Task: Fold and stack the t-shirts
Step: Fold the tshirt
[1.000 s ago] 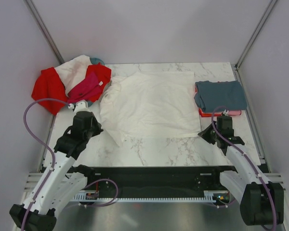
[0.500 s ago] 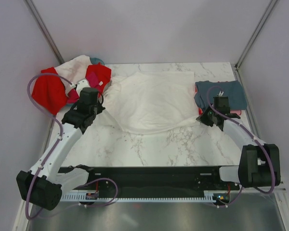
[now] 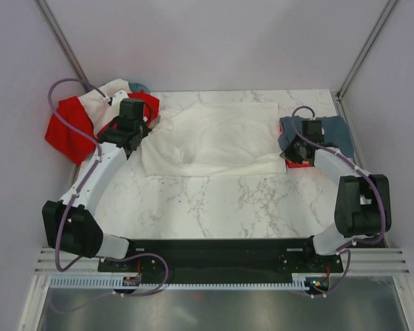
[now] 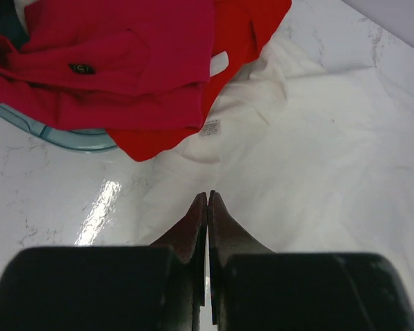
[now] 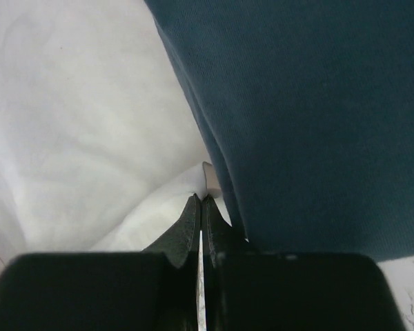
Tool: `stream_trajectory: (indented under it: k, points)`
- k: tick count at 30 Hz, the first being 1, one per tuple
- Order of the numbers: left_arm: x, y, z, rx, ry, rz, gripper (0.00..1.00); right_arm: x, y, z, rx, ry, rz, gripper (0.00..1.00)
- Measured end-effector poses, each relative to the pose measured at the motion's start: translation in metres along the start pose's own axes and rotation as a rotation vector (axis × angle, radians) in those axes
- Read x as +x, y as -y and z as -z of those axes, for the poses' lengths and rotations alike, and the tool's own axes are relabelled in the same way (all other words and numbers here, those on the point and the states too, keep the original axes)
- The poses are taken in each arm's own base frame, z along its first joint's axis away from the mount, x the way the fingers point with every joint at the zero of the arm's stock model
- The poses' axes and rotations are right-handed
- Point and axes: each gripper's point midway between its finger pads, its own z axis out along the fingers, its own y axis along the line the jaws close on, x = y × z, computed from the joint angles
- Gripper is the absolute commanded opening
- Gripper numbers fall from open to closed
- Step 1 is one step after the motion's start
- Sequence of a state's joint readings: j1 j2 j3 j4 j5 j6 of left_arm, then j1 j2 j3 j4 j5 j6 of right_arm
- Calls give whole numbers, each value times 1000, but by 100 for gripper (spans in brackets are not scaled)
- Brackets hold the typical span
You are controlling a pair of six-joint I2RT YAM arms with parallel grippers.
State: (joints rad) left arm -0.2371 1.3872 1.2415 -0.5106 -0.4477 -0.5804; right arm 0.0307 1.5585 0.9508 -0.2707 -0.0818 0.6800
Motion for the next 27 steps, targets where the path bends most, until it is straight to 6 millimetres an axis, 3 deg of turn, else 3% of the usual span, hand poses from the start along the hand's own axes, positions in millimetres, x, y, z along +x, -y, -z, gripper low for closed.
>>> stream_trajectory:
  k: [11, 27]
  points:
    - [-22, 32, -39, 7, 33, -32, 2, -24, -15, -16, -4, 26, -2, 0]
    - [-42, 54, -59, 39, 93, -73, 2, -21, -6, -29, 40, 16, -13, 0]
